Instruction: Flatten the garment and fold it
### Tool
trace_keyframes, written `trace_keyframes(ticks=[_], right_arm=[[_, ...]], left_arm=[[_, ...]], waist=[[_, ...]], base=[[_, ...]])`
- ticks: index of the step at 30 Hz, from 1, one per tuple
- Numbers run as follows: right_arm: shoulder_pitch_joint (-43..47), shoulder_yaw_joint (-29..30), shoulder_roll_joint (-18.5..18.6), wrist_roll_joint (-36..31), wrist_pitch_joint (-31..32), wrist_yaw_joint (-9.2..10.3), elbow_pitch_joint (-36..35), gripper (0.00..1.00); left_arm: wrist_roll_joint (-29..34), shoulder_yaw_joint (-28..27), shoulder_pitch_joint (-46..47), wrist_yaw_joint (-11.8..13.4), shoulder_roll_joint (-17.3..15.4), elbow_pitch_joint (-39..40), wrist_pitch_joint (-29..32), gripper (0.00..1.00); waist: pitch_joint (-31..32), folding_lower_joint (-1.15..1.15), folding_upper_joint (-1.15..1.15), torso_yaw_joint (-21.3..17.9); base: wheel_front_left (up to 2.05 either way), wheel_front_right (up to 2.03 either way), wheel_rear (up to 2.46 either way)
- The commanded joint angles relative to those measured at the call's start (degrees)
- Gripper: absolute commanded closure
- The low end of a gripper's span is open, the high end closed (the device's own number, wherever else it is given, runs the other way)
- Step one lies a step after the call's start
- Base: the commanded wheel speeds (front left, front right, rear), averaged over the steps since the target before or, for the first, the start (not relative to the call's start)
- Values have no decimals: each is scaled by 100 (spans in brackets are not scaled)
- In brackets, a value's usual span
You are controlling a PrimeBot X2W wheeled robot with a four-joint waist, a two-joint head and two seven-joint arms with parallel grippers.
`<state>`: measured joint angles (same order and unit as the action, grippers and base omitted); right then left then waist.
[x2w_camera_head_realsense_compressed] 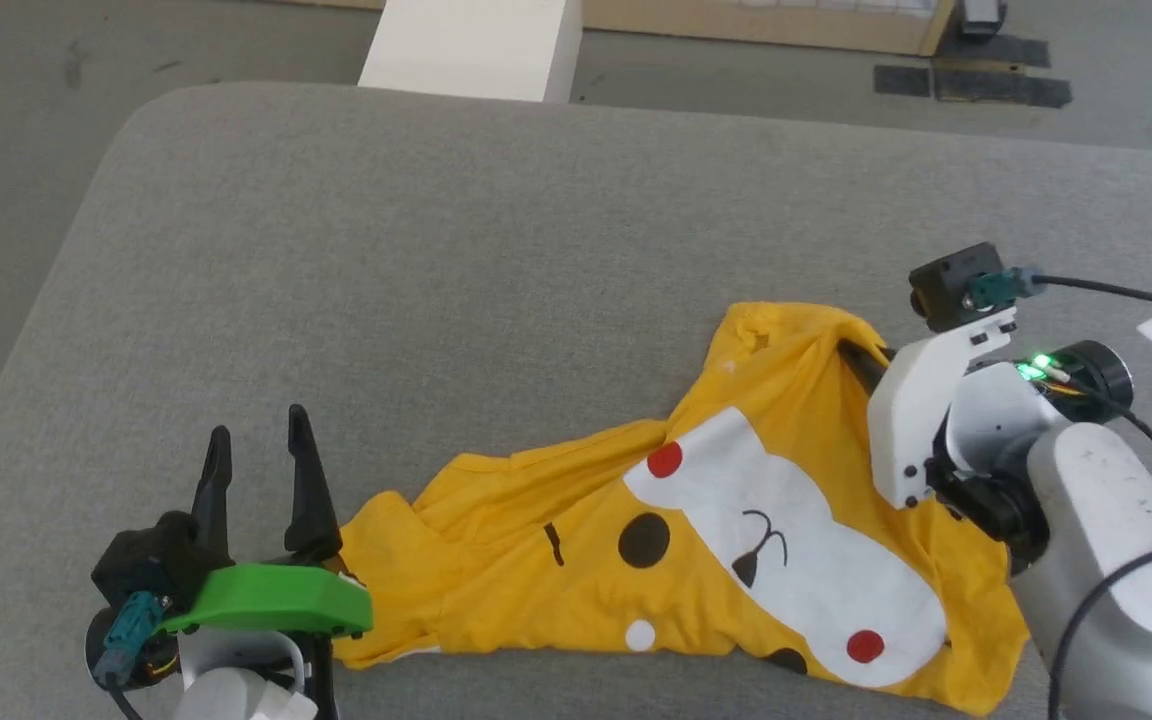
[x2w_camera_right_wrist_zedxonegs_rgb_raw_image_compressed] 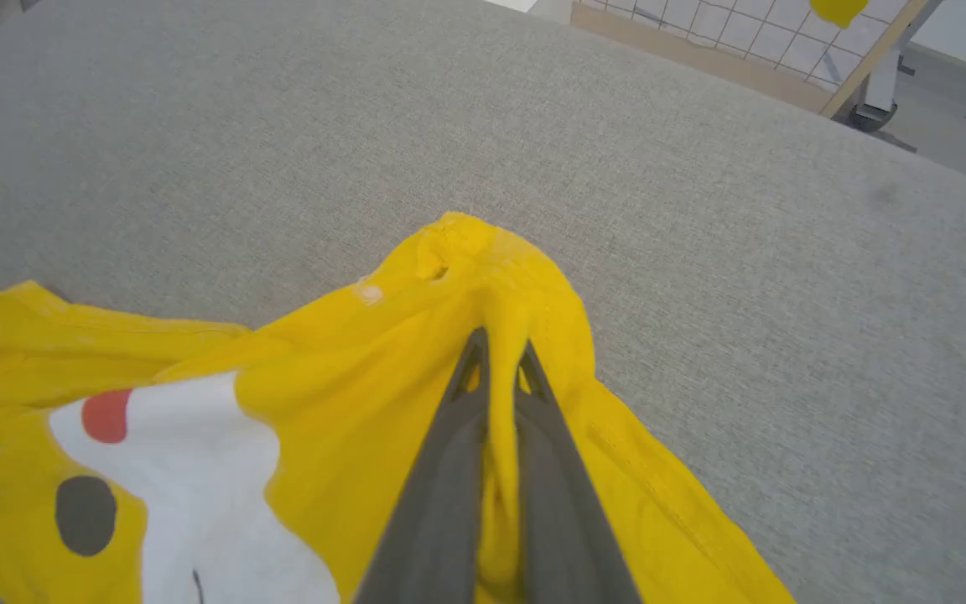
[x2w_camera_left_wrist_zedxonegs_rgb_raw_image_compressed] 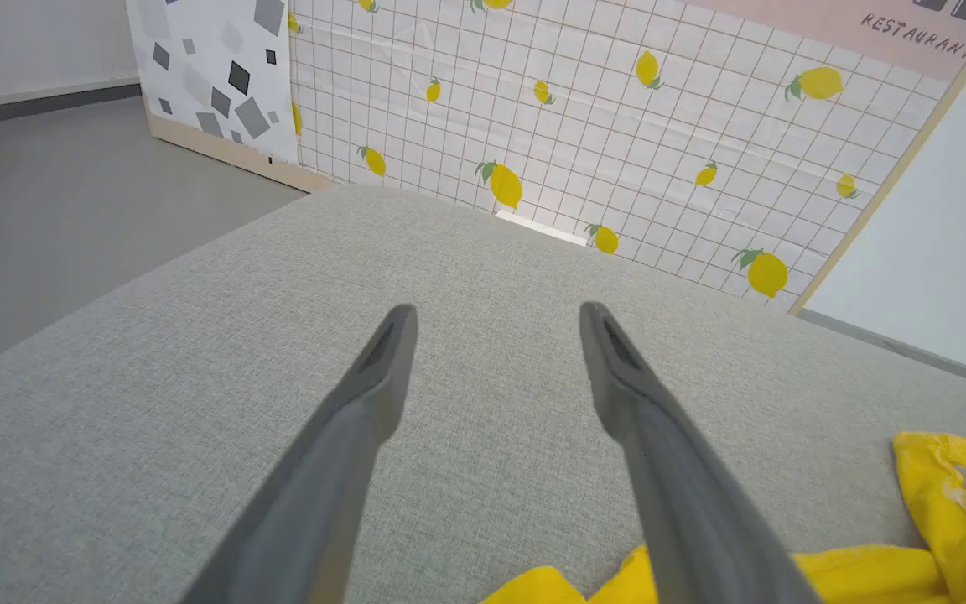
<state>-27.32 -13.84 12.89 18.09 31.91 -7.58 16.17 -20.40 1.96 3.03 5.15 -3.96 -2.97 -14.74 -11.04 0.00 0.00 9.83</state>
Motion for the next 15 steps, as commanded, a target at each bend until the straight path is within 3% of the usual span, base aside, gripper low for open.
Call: trace_keyframes(ticks=[1,6,7,8,11,15], right_arm=[[152,-133,101,202,103,9,-205,100],[1038,-879,781,1522,1178,9,-1542,100],[1737,-1009,1228,2274,2048,9,-2243,100],[2049,-966,1364,2460,2406,9,-2402,100],[2838,-809,1557,2747,3289,9,-2682,100],[3582,-540,1472,2773,3976,9,-2880,100]], left_arm=[[28,-35,52,-37,21,-29,-25,0],[63,-64,48,-91,23,-161,-26,0],[67,-65,55,-121,11,-229,-26,0],[64,-67,50,-130,7,-260,-26,0],[45,-79,19,-147,1,-317,-26,0],[6,-75,-3,-169,7,-392,-26,0]], waist=[[184,0,0,-193],[382,0,0,-403],[455,0,0,-489],[493,0,0,-519],[553,0,0,-577],[574,0,0,-621]], base=[[0,0,0],[0,0,0],[0,0,0],[0,0,0],[0,0,0],[0,0,0]])
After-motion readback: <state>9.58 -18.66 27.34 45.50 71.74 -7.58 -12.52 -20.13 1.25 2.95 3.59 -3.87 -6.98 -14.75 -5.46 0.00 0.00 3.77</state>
